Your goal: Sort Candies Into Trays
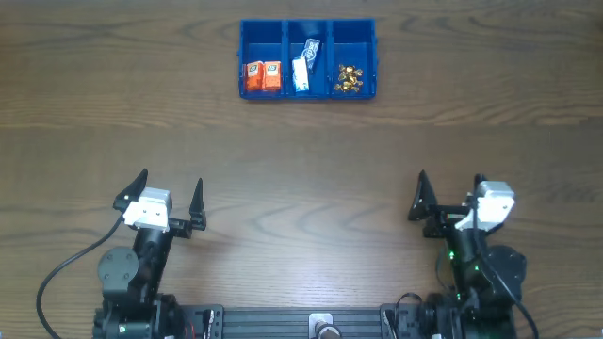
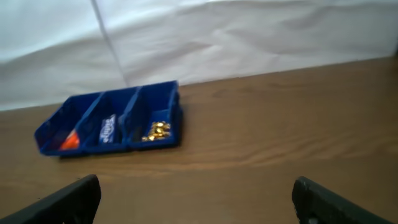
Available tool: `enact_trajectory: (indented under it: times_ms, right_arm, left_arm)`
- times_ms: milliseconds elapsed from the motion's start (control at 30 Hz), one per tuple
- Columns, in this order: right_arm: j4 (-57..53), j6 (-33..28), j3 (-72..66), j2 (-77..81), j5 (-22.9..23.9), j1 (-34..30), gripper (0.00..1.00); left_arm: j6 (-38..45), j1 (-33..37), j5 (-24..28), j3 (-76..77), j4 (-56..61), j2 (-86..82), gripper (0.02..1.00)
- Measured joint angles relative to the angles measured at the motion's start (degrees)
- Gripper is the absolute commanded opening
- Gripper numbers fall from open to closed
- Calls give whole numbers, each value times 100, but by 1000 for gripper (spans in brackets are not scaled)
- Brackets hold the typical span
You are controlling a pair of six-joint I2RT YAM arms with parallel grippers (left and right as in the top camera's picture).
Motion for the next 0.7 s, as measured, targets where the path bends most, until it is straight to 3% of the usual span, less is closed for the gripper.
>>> enact_trajectory:
  times_ms: [367,567,700]
  right_arm:
    - [1488,-138,-1198,-4,-249,0,998]
    - [1475,-162,-1497,2,72,2,998]
    - [1475,-708,-1497,-87,170,2,998]
  left_arm:
    - [-2,0,0,0,2,0,996]
    - [0,0,0,-2,2,0,996]
    - [-2,0,0,-2,2,0,996]
